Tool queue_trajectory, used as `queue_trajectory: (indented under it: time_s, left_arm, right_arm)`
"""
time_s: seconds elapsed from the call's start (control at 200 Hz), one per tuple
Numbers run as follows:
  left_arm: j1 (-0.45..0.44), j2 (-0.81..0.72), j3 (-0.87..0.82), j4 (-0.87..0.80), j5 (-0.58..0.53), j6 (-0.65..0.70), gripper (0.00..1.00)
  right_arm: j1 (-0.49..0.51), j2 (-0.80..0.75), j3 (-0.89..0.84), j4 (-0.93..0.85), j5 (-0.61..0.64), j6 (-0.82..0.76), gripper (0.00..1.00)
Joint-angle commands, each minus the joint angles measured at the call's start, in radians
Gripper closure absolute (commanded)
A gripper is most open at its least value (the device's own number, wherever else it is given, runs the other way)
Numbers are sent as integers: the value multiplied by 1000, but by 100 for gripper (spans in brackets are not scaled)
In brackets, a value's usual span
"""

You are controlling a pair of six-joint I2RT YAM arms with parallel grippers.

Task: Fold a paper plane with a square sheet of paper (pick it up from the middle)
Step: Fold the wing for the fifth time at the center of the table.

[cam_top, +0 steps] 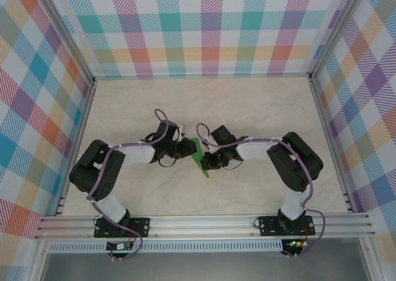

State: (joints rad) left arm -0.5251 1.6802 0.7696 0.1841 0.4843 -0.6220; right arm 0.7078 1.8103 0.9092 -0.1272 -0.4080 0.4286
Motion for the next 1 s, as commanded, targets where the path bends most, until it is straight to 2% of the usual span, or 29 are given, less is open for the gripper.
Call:
queue_trajectory:
  time_s: [0.0,0.215,0.465,0.74,0.995]
  left_arm:
    - [-7,2,-4,-9,-6,105,80]
    - [-7,51,0,13,-45,203,79]
    - [-7,126,38,34,-61,207,80]
    - [-7,125,47,22,-112,212,81]
    - [3,132,97,-56,-180,233,83]
  right_arm:
    - [-5,21,-24,-142,57,-27,90]
    - [-7,38,-7,-177,66,-34,90]
    - [-8,48,-4,-199,71,-46,90]
    - [-9,64,-1,-223,81,-66,90]
    - [-14,60,-16,-236,102,-74,91]
